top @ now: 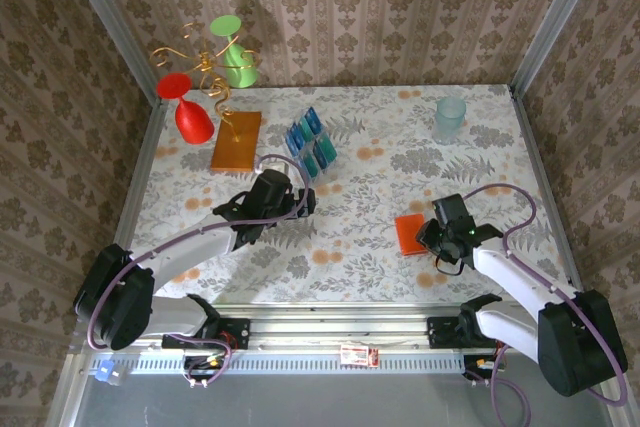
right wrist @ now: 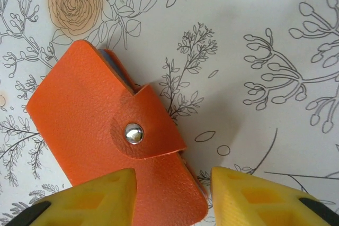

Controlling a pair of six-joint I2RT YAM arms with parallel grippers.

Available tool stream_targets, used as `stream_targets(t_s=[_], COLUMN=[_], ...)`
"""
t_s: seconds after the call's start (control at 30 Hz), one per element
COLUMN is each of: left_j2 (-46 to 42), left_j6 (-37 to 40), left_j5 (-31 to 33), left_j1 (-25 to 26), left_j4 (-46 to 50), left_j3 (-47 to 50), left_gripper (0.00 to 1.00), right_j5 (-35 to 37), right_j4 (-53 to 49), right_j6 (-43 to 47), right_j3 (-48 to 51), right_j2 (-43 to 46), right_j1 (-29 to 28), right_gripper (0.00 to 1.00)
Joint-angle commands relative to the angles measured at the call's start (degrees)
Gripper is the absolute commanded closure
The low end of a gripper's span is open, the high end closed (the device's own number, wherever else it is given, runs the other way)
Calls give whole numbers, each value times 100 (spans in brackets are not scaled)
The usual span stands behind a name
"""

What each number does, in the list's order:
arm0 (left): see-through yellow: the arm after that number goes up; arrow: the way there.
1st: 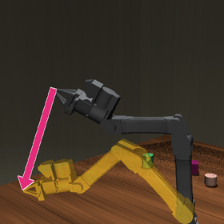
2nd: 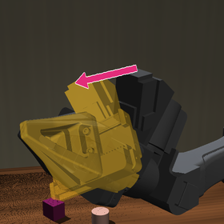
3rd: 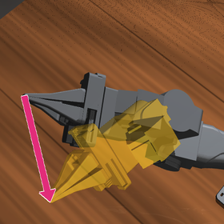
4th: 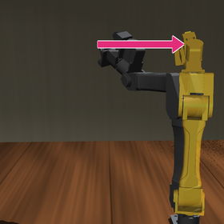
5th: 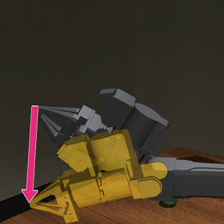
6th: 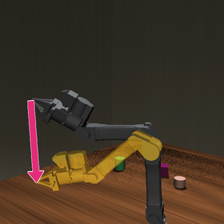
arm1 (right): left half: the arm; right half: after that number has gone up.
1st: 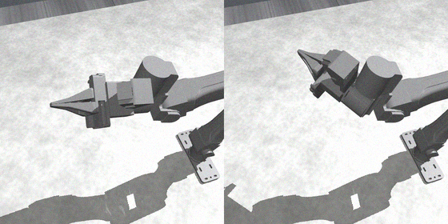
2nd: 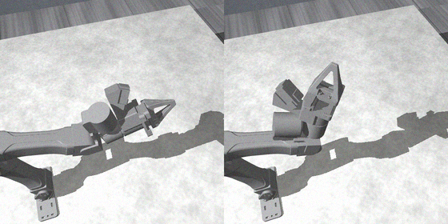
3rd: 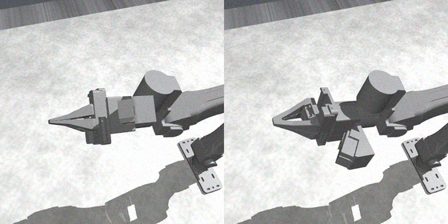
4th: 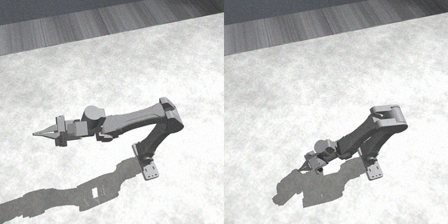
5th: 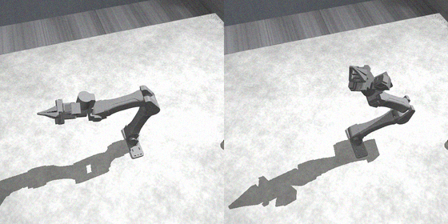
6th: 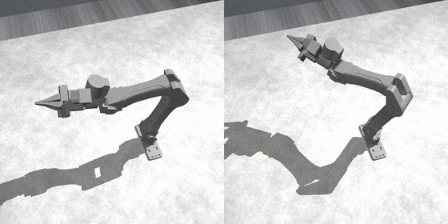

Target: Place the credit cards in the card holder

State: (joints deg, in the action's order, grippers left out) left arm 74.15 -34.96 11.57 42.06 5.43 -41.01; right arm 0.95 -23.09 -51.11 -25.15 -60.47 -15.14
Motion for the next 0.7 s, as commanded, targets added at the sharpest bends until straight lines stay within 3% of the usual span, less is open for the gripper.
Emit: stream_targets(t_s=[0.0, 0.3, 0.37, 0.57, 0.67], left_j2=[29, 64, 65, 73, 66], left_j6=[-81, -92, -91, -112, -125], left_j5=[-21, 33, 47, 89, 87], left_j1=[69, 152, 161, 181, 186], left_j4=[73, 72, 72, 52, 54], left_j3=[-150, -168, -165, -135, -117], left_gripper=[0, 0, 0, 0, 0], right_j5=[-189, -467, -531, -993, -1206], right_j4=[158, 350, 404, 807, 949], right_j6=[-107, -160, -166, -310, -357], right_j3=[162, 323, 367, 616, 732], right_j2=[-53, 0, 25, 77, 163], right_j1=[69, 245, 291, 566, 715], right_gripper=[59, 64, 70, 98, 100])
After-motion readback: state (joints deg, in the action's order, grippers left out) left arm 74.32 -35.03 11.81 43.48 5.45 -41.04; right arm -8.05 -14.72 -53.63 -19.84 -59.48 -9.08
